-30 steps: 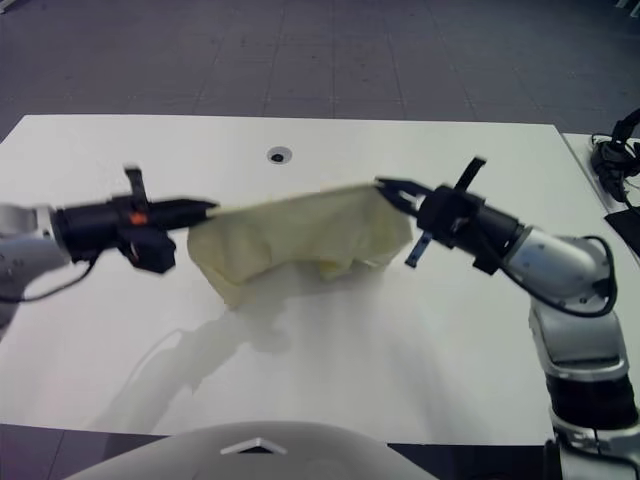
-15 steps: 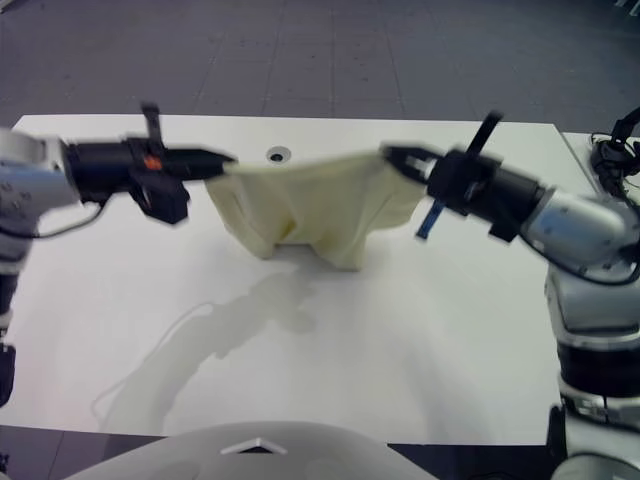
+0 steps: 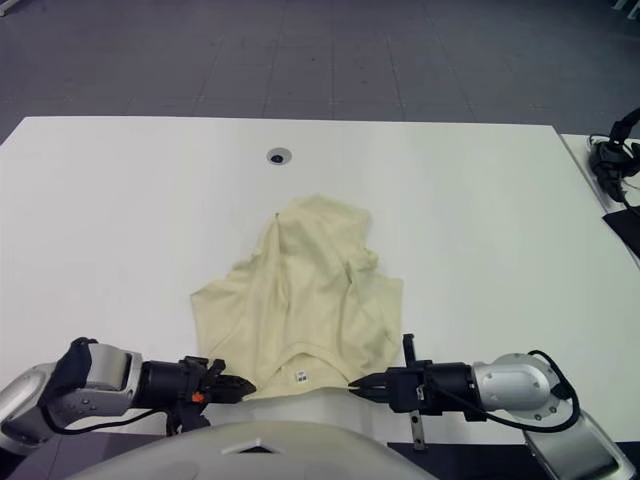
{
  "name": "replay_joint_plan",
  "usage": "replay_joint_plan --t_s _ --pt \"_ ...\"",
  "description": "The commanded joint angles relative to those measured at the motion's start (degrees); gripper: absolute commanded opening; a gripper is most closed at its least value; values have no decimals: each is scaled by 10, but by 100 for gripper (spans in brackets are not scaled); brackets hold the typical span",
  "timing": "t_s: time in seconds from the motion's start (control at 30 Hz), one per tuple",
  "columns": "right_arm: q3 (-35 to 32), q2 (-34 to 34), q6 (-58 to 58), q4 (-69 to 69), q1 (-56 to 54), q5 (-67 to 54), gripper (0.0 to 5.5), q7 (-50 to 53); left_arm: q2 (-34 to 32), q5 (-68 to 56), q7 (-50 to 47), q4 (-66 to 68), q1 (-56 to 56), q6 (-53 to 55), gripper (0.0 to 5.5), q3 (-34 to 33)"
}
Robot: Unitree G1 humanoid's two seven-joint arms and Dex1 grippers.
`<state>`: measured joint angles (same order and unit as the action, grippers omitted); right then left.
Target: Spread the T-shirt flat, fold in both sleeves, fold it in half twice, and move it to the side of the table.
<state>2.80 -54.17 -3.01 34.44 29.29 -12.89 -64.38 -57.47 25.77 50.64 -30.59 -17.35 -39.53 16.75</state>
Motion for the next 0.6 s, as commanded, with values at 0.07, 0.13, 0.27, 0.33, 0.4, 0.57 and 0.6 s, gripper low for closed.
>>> replay_joint_plan --t_s 0.07,0.13,0.27,0.33,0.4,0.57,0.6 --pt "9 -4 1 10 6 14 0 5 -15 11 2 -7 -18 5 1 -7" --pt "17 1 3 12 4 15 0 8 -13 12 1 -3 -15 6 1 -7" --pt "23 3 29 31 2 -20 30 8 -13 -1 3 -8 -17 15 0 -7" --pt "20 0 42 39 3 -40 56 5 -14 -8 3 -13 -20 17 0 -8" --pt "22 0 49 43 0 -45 81 6 -15 -13 2 -17 -23 19 0 -9" --pt "23 -5 83 50 2 -69 160 3 -35 -29 21 -24 -40 36 0 -10" --pt "21 -12 92 50 5 -74 177 -3 -42 -32 26 -24 -45 41 33 -11"
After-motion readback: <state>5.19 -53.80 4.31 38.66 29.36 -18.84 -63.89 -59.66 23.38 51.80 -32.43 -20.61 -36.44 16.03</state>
